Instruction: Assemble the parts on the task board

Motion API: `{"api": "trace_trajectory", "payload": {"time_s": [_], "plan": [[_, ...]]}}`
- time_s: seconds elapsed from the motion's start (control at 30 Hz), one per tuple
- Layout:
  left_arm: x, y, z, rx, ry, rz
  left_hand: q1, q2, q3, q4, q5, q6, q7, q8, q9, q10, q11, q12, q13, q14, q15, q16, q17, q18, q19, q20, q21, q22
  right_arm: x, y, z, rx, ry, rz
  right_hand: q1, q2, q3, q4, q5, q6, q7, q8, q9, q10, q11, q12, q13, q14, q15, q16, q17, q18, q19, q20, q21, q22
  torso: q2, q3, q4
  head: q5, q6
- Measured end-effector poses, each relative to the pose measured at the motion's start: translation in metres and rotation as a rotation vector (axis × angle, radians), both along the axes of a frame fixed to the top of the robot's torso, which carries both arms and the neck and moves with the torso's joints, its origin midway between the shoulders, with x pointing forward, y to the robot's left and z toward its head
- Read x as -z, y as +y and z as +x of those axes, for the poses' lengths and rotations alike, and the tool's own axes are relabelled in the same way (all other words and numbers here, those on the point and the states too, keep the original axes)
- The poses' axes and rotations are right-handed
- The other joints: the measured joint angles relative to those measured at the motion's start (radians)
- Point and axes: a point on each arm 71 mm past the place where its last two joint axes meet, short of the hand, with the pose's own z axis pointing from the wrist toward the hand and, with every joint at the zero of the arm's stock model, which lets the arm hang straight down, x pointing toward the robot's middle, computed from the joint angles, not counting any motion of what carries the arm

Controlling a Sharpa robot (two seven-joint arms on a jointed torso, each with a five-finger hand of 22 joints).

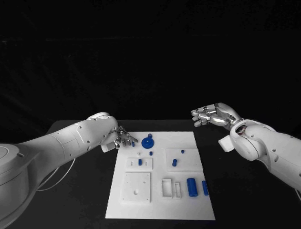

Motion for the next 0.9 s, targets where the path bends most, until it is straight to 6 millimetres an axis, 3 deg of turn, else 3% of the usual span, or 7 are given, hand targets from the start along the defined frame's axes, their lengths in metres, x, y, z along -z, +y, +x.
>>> {"api": "trace_trajectory", "payload": {"time_s": [0.27, 0.7, 0.9], "plan": [[0.0008, -0.0015, 0.0003, -0.001, 0.002, -0.005, 0.005, 0.021, -0.001, -0.021, 0.000, 0.000, 0.000, 0.004, -0.005, -0.003, -0.003, 0.004, 0.000, 0.000, 0.000, 0.000, 0.000, 0.000, 0.000, 0.000, 0.000, 0.000, -0.0001, 0.0005, 0.0000, 0.000, -0.001, 0.001, 0.000, 0.000, 0.000, 0.000, 0.000, 0.000, 0.000, 0.000, 0.000, 0.000, 0.000, 0.000, 0.000, 0.000, 0.000, 0.000, 0.000, 0.000, 0.000, 0.000, 0.000, 0.000, 0.000, 0.0005, -0.0006, 0.000, 0.002], [0.0049, -0.0022, 0.0005, -0.008, 0.011, -0.014, 0.016, 0.032, 0.006, -0.035, 0.000, -0.004, -0.004, 0.004, -0.007, -0.006, 0.001, 0.004, -0.001, 0.000, 0.000, 0.000, 0.000, 0.000, 0.000, 0.000, 0.000, 0.000, -0.0001, 0.0013, 0.0001, 0.000, -0.001, 0.003, 0.000, 0.000, 0.000, 0.000, 0.000, 0.000, 0.000, 0.000, 0.000, 0.000, 0.000, 0.000, 0.000, 0.000, 0.000, 0.000, 0.000, 0.000, 0.000, 0.000, 0.000, 0.000, 0.001, 0.0011, -0.0007, -0.001, 0.005], [0.0051, -0.0038, 0.0005, -0.005, 0.014, -0.021, 0.036, 0.052, 0.018, -0.054, 0.000, -0.004, -0.004, 0.004, -0.007, -0.006, 0.001, 0.004, -0.002, 0.000, 0.000, 0.000, 0.000, 0.000, 0.000, 0.000, 0.000, 0.001, 0.0001, 0.0019, 0.0003, -0.001, -0.001, 0.004, 0.000, 0.000, 0.000, 0.000, 0.000, 0.000, 0.000, 0.000, 0.000, 0.000, 0.000, 0.000, 0.000, 0.000, 0.000, 0.000, 0.000, 0.000, 0.000, 0.000, 0.000, 0.000, 0.001, 0.0012, -0.0004, -0.001, 0.004]]}}
